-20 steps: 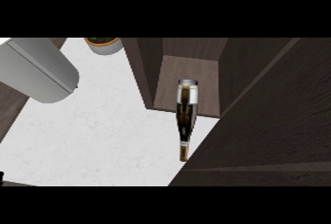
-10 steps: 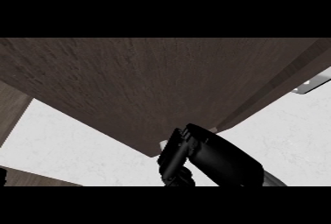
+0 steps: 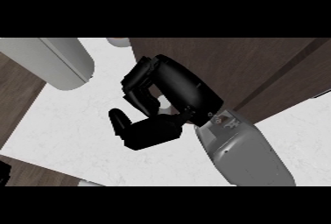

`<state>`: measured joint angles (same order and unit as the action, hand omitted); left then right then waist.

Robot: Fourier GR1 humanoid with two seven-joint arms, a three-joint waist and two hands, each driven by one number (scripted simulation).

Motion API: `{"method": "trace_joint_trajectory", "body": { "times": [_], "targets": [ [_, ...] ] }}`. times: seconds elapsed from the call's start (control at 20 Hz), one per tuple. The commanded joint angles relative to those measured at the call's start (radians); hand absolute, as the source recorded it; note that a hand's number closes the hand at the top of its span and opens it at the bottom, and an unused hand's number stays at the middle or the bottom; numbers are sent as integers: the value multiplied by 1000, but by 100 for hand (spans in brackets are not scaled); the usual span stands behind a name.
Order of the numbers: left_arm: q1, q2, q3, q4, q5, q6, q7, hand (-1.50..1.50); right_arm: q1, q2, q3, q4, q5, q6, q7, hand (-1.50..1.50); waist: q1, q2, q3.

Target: Pick up the wine, place it into the cabinet and close the cabinet

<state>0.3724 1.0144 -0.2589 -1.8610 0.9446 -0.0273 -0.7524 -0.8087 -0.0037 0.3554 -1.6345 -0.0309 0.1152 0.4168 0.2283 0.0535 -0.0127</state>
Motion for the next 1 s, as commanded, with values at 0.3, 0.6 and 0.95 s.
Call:
{"method": "trace_joint_trajectory", "body": {
  "times": [0.3,0.6,0.95],
  "targets": [
    [-55,-18,-8,12,-2,-3,16,150,-286,3,-119,384,-40,-89,-47,150,10,24,5],
    [-59,-20,0,29,0,-5,17,150,-318,4,-195,498,-131,-127,-75,150,-8,27,7],
    [-52,-43,-3,52,2,10,13,150,-281,-76,-183,564,-169,-129,-70,150,-49,32,6]
  ]
}}
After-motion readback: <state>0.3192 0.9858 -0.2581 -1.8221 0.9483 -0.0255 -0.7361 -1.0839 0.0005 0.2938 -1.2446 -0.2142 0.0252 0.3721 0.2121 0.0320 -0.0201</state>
